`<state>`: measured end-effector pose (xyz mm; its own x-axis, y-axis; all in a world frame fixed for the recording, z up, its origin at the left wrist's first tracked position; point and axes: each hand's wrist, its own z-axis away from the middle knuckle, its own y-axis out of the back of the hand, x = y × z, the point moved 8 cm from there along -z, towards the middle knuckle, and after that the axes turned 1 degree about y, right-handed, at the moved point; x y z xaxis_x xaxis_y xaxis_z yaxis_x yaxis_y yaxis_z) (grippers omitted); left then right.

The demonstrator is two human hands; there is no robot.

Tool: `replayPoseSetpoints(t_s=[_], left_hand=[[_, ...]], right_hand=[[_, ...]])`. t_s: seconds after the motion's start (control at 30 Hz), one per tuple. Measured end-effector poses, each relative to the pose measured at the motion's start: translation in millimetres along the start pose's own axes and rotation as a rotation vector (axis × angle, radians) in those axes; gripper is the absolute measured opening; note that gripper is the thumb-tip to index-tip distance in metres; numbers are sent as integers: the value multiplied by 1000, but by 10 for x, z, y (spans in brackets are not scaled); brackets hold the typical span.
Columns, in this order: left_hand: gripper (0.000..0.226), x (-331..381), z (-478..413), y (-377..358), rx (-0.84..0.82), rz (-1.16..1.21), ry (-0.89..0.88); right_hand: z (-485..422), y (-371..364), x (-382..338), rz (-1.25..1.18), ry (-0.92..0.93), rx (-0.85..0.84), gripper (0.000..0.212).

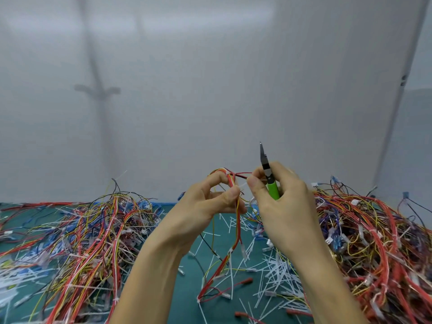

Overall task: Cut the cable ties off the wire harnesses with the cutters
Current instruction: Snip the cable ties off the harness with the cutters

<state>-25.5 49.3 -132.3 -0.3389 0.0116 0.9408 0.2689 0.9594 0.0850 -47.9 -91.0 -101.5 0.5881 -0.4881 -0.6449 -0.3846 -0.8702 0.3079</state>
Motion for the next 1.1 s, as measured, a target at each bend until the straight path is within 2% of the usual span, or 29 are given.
replayPoseSetpoints(t_s=[0.1,0.17,0.23,0.3,0.4,0.47,0.6,0.8,1.1], left_hand=[[26,5,-8,106,89,112,-11],[29,-16,-3,184,181,150,20],[32,-28,5,247,267,172,40],[27,-13,22,276,334,179,41],[19,21,43,278,395,161,19],[24,25,41,295,426,156,9],[36,33,29,288,420,170,-7],[16,74,51,240,379,182,-24],[21,160,80,277,398,119,-52]], right_hand=[[-4,59,36,-37,-37,26,2],[-14,96,93,-93,-85,40,5],[-25,83,163,-145,-153,-1,30],[-21,10,216,-145,-213,-119,52],[37,-142,241,-70,-232,-335,68],[75,-211,248,-27,-230,-413,70],[103,-260,202,47,-197,-437,68],[100,-264,95,90,-113,-396,63],[87,-236,55,174,-56,-374,70]])
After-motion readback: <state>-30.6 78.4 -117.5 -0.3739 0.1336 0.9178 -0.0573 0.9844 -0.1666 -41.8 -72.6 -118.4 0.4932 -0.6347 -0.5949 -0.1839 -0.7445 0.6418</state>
